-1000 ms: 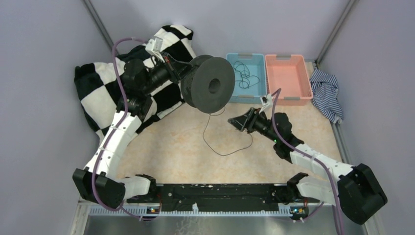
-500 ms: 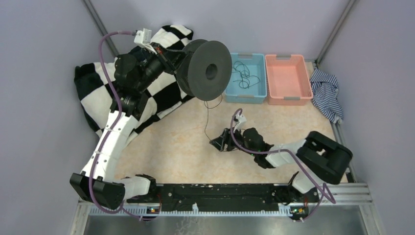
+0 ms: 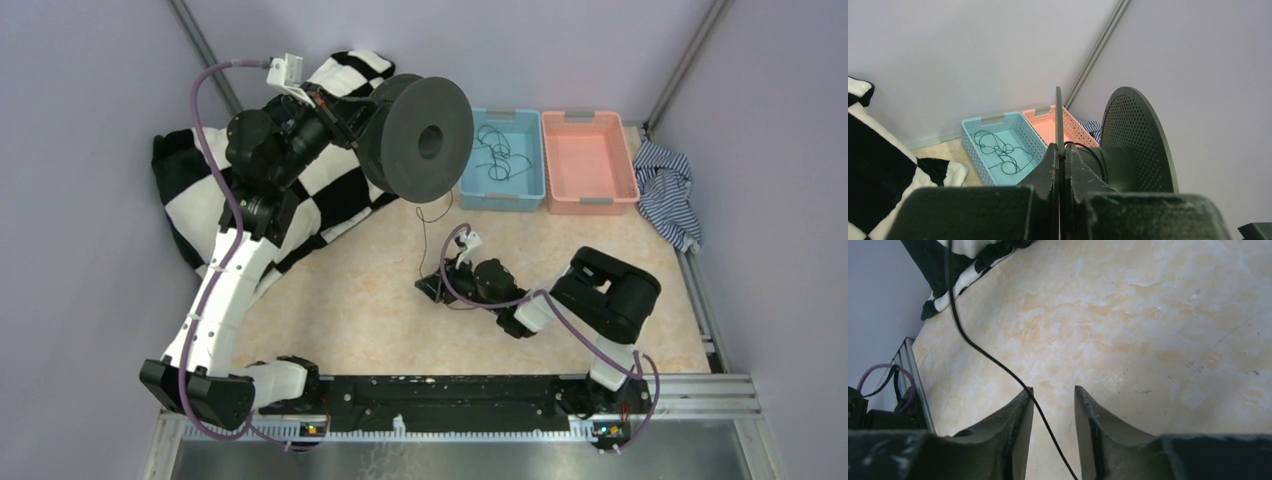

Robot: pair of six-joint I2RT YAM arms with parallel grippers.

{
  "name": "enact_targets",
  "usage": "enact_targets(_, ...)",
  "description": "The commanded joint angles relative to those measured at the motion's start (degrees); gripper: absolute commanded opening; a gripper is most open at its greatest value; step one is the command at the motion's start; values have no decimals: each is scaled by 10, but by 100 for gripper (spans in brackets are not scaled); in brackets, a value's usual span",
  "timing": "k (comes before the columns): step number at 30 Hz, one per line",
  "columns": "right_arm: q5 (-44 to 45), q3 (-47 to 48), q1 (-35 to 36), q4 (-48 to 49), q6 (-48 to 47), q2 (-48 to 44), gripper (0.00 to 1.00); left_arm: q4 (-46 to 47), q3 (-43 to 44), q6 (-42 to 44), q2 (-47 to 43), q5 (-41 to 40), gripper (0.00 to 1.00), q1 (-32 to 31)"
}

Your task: Wrap the cables

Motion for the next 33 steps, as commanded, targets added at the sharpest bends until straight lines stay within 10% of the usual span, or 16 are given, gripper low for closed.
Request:
enact_targets(1,-13,11,5,58,6,19,19,39,30,-13,-28,-32,0,2)
enact_targets(3,-25,0,6,65,12,7,0,34,23,-13,-30,-58,0,2)
enact_targets(21,-214,144,66,-745,-203,-386,0,15,34,38,82,-384,0,2)
enact_targets(33,-168,550,78,-1082,-438,-398,0,-54,48,151,106,-348,0,-40)
